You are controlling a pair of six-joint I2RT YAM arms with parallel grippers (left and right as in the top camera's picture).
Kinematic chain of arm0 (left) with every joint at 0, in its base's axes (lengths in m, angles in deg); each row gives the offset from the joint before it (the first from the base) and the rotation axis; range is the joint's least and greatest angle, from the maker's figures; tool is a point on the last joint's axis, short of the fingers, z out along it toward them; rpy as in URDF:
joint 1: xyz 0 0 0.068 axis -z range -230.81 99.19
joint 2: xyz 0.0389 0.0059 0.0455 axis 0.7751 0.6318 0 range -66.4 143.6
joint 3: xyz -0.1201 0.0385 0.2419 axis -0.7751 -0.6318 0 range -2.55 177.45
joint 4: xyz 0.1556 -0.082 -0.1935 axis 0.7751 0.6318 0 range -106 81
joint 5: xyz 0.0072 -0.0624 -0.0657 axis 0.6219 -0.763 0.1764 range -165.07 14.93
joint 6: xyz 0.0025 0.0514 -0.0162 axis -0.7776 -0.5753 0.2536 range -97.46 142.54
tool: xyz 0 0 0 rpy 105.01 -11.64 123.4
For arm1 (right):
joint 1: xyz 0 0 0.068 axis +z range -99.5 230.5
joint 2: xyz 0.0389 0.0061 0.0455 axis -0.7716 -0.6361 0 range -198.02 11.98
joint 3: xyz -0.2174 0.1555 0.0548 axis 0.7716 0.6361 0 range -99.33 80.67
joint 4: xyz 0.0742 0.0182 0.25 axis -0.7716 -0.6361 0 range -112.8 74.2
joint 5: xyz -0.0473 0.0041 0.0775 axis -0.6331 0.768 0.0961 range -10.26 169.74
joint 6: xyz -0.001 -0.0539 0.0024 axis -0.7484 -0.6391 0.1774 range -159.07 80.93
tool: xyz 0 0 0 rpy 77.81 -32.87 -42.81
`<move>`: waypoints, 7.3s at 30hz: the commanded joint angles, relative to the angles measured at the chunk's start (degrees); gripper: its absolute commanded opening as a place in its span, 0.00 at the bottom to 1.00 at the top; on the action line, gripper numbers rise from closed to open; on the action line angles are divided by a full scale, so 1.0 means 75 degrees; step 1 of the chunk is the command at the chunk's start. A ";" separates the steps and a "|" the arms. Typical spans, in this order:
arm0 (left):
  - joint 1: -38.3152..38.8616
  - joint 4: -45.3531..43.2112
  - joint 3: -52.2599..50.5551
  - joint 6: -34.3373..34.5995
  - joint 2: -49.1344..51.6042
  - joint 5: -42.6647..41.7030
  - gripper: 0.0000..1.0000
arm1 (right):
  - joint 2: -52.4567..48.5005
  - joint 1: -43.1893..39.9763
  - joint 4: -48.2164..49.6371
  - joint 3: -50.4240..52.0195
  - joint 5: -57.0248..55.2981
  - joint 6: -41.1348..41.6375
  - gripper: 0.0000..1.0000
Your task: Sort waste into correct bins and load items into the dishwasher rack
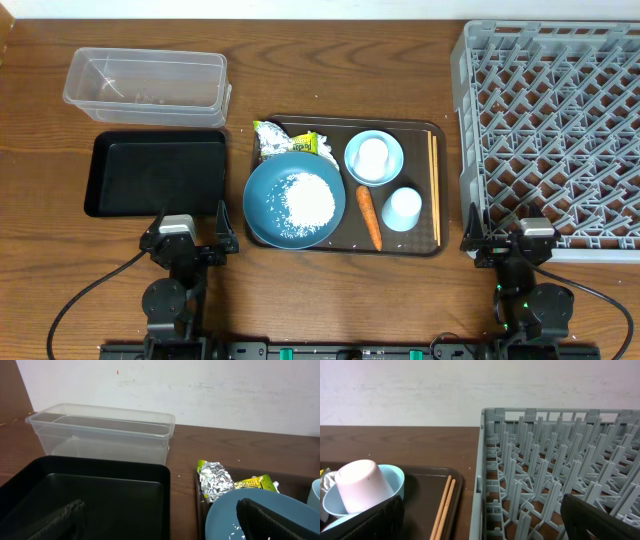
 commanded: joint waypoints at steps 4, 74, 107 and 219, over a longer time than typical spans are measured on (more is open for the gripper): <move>0.0009 0.0146 -0.0216 0.0038 0.0105 0.0035 0.98 | 0.0003 0.0207 -0.0029 0.0012 -0.0082 -0.0108 0.99; 0.0009 0.0146 -0.0216 0.0038 0.0105 0.0035 0.98 | 0.0003 0.0207 -0.0029 0.0012 -0.0085 -0.0108 0.99; 0.0009 -0.0207 -0.0216 0.7050 0.0105 -0.5260 0.98 | 0.0003 0.0207 -0.0029 0.0012 -0.0082 -0.0108 0.99; 0.6598 0.4336 0.7749 0.2148 1.2528 0.1370 0.98 | 0.0003 0.0207 -0.0029 0.0012 -0.0085 -0.0108 0.99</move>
